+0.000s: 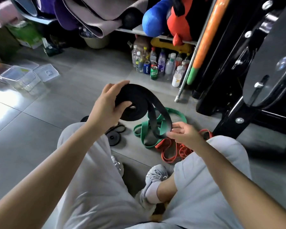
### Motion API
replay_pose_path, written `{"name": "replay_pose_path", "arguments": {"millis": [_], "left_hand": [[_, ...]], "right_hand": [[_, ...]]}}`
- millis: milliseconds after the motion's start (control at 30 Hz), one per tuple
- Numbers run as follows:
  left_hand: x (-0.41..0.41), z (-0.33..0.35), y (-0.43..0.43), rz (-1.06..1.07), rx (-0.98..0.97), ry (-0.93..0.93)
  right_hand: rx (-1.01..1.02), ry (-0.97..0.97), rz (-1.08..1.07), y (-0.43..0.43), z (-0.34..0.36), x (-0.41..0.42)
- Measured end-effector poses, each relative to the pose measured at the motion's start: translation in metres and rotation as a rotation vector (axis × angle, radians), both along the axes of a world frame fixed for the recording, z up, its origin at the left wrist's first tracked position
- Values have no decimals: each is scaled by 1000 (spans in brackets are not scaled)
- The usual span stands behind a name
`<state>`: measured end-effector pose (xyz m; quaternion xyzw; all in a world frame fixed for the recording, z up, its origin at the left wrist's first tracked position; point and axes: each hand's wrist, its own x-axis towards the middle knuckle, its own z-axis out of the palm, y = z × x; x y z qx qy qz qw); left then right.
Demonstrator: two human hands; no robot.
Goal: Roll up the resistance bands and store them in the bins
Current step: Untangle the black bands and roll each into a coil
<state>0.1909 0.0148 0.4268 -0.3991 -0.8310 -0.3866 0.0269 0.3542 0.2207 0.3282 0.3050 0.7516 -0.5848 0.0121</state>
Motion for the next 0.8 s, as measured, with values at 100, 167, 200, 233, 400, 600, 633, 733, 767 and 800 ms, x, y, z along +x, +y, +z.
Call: {"name": "replay_pose_path", "arguments": {"millis": [100,167,200,233,400,600,633,733,767,800], "left_hand": [[0,6,1,-25,3,-3],[-1,7,1,-18,12,4],[-4,7,1,-5,14,11],[-7,6,0,12,11,19],[-20,-2,-8,106,-8,7],[-23,-16,-10,108,-27,-20],[-23,-17,-9,105,-28,-24],[-26,-17,-10,118,-26,-31],[-27,-17,-11,127,-30,-32],[-28,-16,-12,131,-39,-28]], "right_hand": [[-271,77,-190,-20,-4,-8],[-407,183,-298,-29,-1,-12],[-466,228,-340,-30,-1,-13],[-532,261,-367,-30,-1,-12],[-731,352,-432,-17,-5,2],[-779,384,-419,-15,4,2],[-844,410,-422,-16,6,0],[-1053,481,-512,-15,15,-3],[-1105,494,-559,-13,15,-4],[-1130,492,-595,-11,15,-4]]}}
